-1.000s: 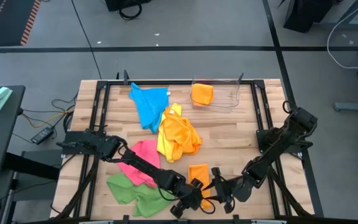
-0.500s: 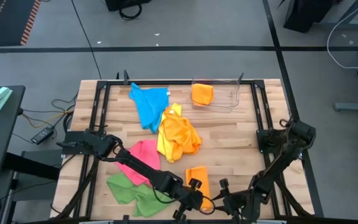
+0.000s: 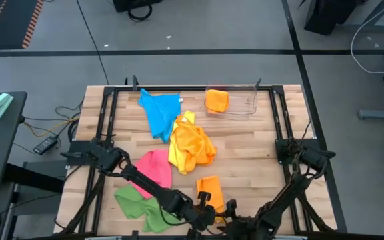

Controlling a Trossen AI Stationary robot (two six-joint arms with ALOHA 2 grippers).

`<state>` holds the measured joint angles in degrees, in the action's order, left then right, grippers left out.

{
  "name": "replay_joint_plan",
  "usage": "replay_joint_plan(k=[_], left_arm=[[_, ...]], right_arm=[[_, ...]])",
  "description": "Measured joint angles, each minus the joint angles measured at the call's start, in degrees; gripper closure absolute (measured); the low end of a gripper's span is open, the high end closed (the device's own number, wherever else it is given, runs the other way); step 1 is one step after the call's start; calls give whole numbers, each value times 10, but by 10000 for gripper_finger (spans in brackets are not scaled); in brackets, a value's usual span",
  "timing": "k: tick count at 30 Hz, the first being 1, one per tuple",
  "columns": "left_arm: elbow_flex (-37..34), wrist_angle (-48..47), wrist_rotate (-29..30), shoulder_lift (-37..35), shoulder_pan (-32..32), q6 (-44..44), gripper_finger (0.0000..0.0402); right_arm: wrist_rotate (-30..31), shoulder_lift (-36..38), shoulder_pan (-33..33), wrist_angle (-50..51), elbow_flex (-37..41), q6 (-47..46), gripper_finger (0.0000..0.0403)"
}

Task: Fold microfiber towels
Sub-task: Fold the right orange microfiber cloth

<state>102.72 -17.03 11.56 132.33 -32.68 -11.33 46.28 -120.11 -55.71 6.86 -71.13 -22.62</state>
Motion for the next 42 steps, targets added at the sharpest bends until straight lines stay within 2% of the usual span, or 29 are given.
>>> replay_joint_plan(k=[6,11,16,20,25,31,33,36,42], left_arm=[[0,2,19,0,-6,-43,389],[0,12,30,0,-10,-70,377],[0,13,37,0,-13,-80,389],[0,15,39,1,-14,-94,383],[0,33,39,1,-16,-91,377],[0,27,28,1,-18,-88,386],[0,26,26,2,-21,-88,368],[0,27,23,2,-27,-85,328],[0,-3,25,-8,-31,-87,270]], right_arm=[[-3,-24,-3,2,-2,-30,157],[10,-35,-2,-1,-3,-41,157],[20,-55,-3,-2,-5,-37,158],[15,-55,2,13,-6,-56,170],[10,-53,5,25,-5,-45,216],[-1,-54,7,39,-4,-41,315],[-14,-54,8,40,-4,-37,350],[-28,-50,8,43,-4,-18,380],[-103,-1,9,108,0,22,386]])
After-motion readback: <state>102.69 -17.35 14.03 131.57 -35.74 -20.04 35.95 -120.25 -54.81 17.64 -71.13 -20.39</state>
